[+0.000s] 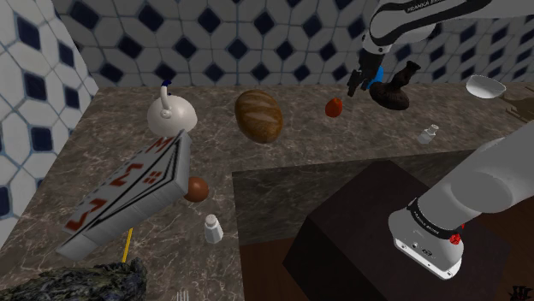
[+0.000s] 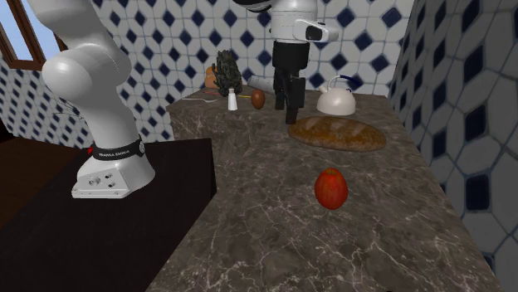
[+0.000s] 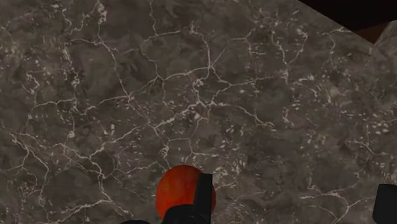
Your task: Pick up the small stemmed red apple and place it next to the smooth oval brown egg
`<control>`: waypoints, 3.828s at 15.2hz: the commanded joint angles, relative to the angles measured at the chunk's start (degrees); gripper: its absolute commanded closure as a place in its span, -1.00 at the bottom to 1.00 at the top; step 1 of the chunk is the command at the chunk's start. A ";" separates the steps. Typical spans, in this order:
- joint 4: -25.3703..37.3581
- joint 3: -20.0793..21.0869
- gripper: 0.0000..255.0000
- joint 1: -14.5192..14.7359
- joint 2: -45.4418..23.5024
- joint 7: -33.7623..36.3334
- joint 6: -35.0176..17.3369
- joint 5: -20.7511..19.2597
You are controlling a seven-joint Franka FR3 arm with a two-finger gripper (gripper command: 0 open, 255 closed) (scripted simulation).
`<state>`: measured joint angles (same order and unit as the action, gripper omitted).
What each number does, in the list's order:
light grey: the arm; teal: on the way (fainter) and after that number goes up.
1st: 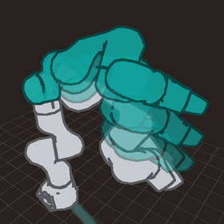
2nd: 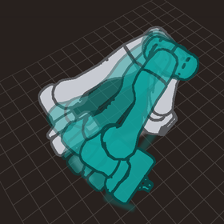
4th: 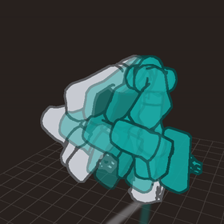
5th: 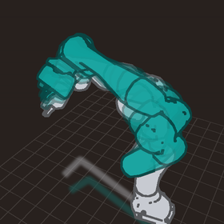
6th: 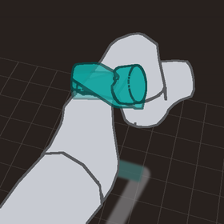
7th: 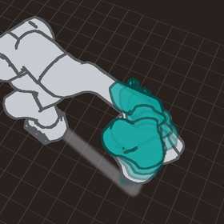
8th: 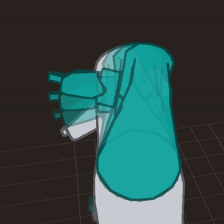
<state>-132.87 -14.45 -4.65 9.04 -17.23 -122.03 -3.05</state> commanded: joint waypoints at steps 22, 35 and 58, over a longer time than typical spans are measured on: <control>15.56 -1.18 -1.00 -5.22 -30.65 -11.61 -14.03 16.49; 15.65 -1.16 1.00 -5.20 -30.70 -11.57 -13.98 16.49; 19.80 -3.10 1.00 -3.90 -20.85 -7.68 -0.62 11.48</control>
<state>-113.41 -17.52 -8.62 -12.15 -25.12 -123.33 8.62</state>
